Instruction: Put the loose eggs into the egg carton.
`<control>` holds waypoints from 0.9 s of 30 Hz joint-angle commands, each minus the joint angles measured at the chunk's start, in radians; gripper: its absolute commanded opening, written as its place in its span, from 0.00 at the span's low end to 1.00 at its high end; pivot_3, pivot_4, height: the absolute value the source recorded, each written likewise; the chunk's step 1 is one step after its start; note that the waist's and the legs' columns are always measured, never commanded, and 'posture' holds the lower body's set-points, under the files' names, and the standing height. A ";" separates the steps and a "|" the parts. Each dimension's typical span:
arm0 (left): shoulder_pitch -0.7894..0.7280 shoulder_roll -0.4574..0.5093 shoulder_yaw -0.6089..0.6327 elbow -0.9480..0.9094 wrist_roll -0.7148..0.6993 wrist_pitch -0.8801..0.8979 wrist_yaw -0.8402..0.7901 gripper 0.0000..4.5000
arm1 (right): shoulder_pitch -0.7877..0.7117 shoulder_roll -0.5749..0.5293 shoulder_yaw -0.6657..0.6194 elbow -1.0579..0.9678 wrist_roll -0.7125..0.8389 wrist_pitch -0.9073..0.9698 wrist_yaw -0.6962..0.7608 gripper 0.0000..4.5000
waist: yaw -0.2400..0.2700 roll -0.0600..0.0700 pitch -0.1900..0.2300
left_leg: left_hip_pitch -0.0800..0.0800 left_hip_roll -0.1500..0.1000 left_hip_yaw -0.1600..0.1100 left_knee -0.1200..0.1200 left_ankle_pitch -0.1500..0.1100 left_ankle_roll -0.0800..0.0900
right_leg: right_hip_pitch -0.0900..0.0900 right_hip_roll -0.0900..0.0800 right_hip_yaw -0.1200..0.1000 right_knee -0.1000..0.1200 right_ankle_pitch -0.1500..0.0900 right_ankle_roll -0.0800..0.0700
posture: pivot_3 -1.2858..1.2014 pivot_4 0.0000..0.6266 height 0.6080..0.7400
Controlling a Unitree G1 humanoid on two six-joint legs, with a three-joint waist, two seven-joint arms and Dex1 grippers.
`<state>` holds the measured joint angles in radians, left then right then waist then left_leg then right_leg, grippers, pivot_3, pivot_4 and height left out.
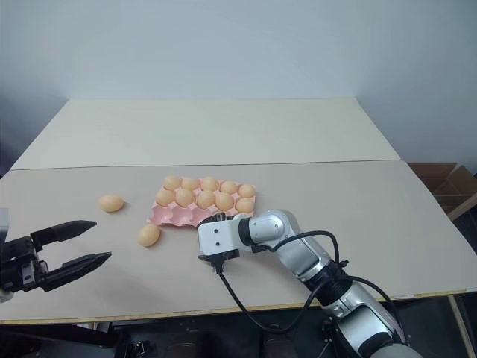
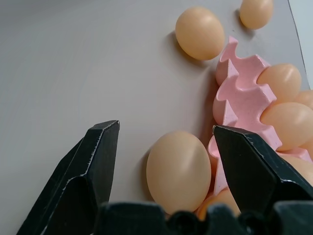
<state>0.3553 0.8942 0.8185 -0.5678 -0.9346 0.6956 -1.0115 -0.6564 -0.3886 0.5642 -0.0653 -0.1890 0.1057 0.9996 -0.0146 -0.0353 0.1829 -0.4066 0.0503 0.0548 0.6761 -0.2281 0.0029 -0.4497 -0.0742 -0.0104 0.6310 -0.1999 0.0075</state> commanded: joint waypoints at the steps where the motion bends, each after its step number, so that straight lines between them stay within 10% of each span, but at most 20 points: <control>1: -0.006 0.000 0.008 -0.005 0.002 -0.017 0.001 1.00 | -0.012 0.006 -0.001 0.008 -0.026 -0.020 -0.016 0.81 | 0.000 0.000 0.000 | 0.000 0.000 0.000 0.000 0.000 0.000 | 0.000 0.000 0.000 0.000 0.000 0.000 | 0.52 0.24 1.00; 15: -0.007 -0.014 -0.004 -0.005 0.019 -0.035 -0.003 1.00 | -0.009 0.007 0.009 0.028 -0.086 -0.017 -0.009 0.81 | 0.000 0.000 0.000 | 0.000 0.000 0.000 0.000 0.000 0.000 | 0.000 0.000 0.000 0.000 0.000 0.000 | 0.52 0.24 1.00; 22: -0.016 -0.014 -0.013 -0.003 0.030 -0.043 -0.004 1.00 | 0.006 -0.012 -0.012 -0.034 -0.037 -0.005 0.044 0.41 | 0.000 0.000 0.000 | 0.000 0.000 0.000 0.000 0.000 0.000 | 0.000 0.000 0.000 0.000 0.000 0.000 | 0.52 0.24 1.00; 27: -0.017 -0.018 -0.012 -0.006 0.031 -0.045 -0.004 1.00 | -0.025 0.020 -0.061 -0.078 0.014 0.067 0.034 0.34 | -0.002 0.000 0.000 | 0.000 0.000 0.000 0.000 0.000 0.000 | 0.000 0.000 0.000 0.001 0.000 0.000 | 0.52 0.24 1.00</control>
<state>0.3461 0.8768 0.7979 -0.5677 -0.9039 0.6749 -1.0129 -0.6520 -0.3804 0.5482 -0.0899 -0.2088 0.1461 1.0411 -0.0168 -0.0356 0.1827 -0.4063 0.0507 0.0547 0.6761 -0.2280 0.0029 -0.4498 -0.0738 -0.0104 0.6318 -0.1997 0.0077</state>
